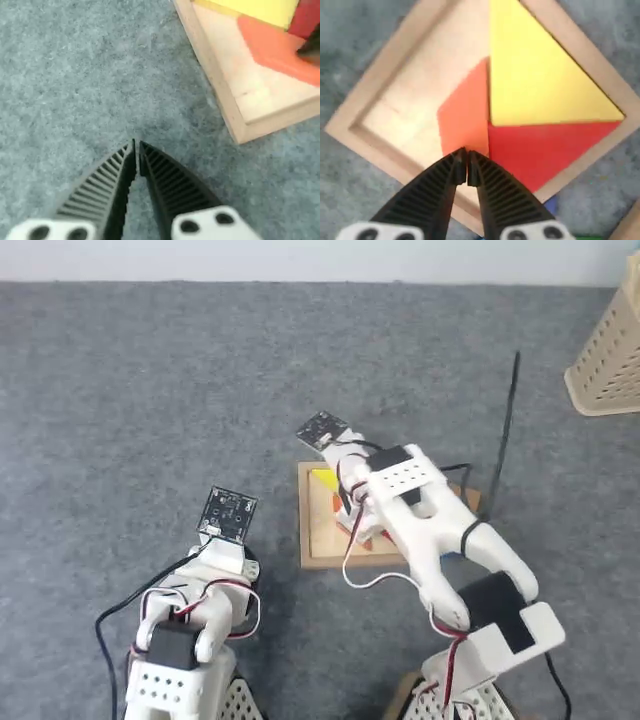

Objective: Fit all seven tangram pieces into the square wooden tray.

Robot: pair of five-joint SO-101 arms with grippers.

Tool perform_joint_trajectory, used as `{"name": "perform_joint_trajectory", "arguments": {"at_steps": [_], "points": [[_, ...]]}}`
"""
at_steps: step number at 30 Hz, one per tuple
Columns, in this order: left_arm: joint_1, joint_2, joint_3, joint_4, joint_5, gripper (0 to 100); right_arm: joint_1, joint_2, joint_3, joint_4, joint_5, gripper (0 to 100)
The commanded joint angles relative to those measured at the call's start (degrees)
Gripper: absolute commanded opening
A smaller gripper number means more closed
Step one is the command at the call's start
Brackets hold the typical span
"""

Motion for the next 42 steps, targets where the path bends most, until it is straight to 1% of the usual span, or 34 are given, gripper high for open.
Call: {"name": "perform_joint_trajectory", "arguments": {"at_steps": [1, 6, 9, 15, 19, 21, 24, 28, 33, 36, 40, 42], "points": [[-0.2, -1.1, -1.0, 0.4, 0.4, 1, 1.7, 0.9, 2.1, 0.9, 1.6, 0.7], [-0.2, -1.1, -1.0, 0.4, 0.4, 1, -3.9, -1.9, 2.2, 1.3, 1.6, 0.7], [-0.2, -1.1, -1.0, 0.4, 0.4, 1, -4.8, -4.9, 4.1, 0.9, 1.1, 0.7], [-0.2, -1.1, -1.0, 0.4, 0.4, 1, -5.1, -14.2, 4.8, -3.2, -7.3, 0.7], [-0.2, -1.1, -1.0, 0.4, 0.4, 1, -5.3, -16.6, 5.1, -8.2, -13.9, 0.7], [-0.2, -1.1, -1.0, 0.4, 0.4, 1, -5.3, -16.1, 5.5, -10.7, -15.6, 0.7], [-0.2, -1.1, -1.0, 0.4, 0.4, 1, -5.8, -13.8, 6.2, -12.0, -16.1, 0.9], [-0.2, -1.1, -1.0, 0.4, 0.4, 1, -7.7, -8.9, 6.2, -11.9, -15.8, 0.8], [-0.2, -1.1, -1.0, 0.4, 0.4, 1, -7.4, -4.4, 6.1, -10.3, -14.8, 0.8], [-0.2, -1.1, -1.0, 0.4, 0.4, 1, -7.8, -4.4, 6.1, -5.9, -7.8, 0.8], [-0.2, -1.1, -1.0, 0.4, 0.4, 1, -6.2, -4.8, 6.5, -2.5, -3.5, 0.8], [-0.2, -1.1, -1.0, 0.4, 0.4, 1, -5.7, -4.9, 7.6, -2.5, 0.2, 0.8]]}}
